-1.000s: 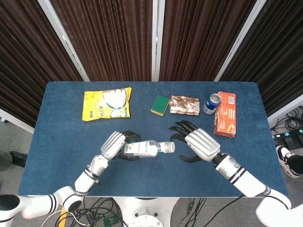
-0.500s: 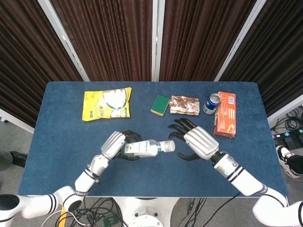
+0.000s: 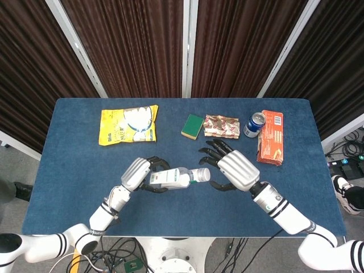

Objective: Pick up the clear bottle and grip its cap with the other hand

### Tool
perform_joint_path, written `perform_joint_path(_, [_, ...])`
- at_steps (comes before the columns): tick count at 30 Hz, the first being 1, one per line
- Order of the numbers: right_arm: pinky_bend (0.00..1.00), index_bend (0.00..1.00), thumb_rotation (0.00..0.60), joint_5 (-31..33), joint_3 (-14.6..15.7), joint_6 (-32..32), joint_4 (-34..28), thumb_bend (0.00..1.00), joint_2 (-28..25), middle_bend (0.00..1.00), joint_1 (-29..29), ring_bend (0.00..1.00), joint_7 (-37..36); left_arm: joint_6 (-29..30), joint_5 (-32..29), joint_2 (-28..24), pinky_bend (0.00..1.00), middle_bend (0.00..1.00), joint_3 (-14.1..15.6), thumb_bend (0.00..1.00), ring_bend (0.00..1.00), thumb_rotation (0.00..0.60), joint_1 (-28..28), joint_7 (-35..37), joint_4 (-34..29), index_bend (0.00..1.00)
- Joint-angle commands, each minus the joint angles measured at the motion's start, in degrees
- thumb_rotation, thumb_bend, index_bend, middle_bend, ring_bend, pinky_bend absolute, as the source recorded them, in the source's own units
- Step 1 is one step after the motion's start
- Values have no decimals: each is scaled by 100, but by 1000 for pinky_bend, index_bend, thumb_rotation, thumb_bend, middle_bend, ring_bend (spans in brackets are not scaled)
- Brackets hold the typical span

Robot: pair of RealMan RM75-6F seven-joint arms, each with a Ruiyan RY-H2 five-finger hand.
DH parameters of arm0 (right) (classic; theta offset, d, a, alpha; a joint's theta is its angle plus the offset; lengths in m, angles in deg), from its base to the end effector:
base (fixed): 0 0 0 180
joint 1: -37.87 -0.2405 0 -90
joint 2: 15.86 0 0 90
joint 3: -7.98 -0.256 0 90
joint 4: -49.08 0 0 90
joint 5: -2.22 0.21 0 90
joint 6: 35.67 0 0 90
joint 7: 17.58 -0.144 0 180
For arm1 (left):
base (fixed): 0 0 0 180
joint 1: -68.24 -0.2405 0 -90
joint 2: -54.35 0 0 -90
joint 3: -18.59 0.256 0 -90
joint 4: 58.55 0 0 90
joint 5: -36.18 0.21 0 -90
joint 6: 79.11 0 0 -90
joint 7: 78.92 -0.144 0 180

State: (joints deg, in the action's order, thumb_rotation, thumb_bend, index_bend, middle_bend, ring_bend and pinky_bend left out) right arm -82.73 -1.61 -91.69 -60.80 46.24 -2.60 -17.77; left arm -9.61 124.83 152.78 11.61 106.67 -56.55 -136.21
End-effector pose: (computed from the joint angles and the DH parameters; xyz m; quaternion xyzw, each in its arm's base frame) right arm -0.0964 -0.2970 0.0950 0.7723 -0.3332 0.4618 0.2816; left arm -0.1145 0.3011 -0.0386 -0.6275 -0.4719 -0.5879 0.1948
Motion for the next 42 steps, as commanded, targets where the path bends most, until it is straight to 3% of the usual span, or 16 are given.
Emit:
perform_joint_path(1, [0,326,600,7,-8,-13,12,214,27,155,-10,0,29,-2,4,-10,540,490,2,226,404,600,1,9,-13,501])
perform_joint_path(15, [0,419,600,2,-40,-99,66,220,162,185,-54,0,178,-25,-8,-75,540,488,12,226,404,600,-6,73,-95,501])
perform_joint_path(23, [0,488,600,15,-58,-194,122,287,208,220,-39,0,258,-34,-3,-60,540,488,22,226,404,600,-4,98,-66,501])
perform_joint_path(34, [0,513,600,-137,-42,-335,4,306,58,238,28,0,170,-67,-32,-141,540,488,19,226,404,600,-11,133,-23,500])
perform_joint_path(38, [0,513,600,-215,39,-513,-75,306,-170,239,207,0,140,-209,-163,-337,531,487,90,226,403,600,-68,-391,243,501])
perform_joint_path(42, [0,513,600,-75,221,-513,-41,306,-420,237,429,0,127,-746,-748,-624,459,468,128,222,383,600,-116,-1725,440,500])
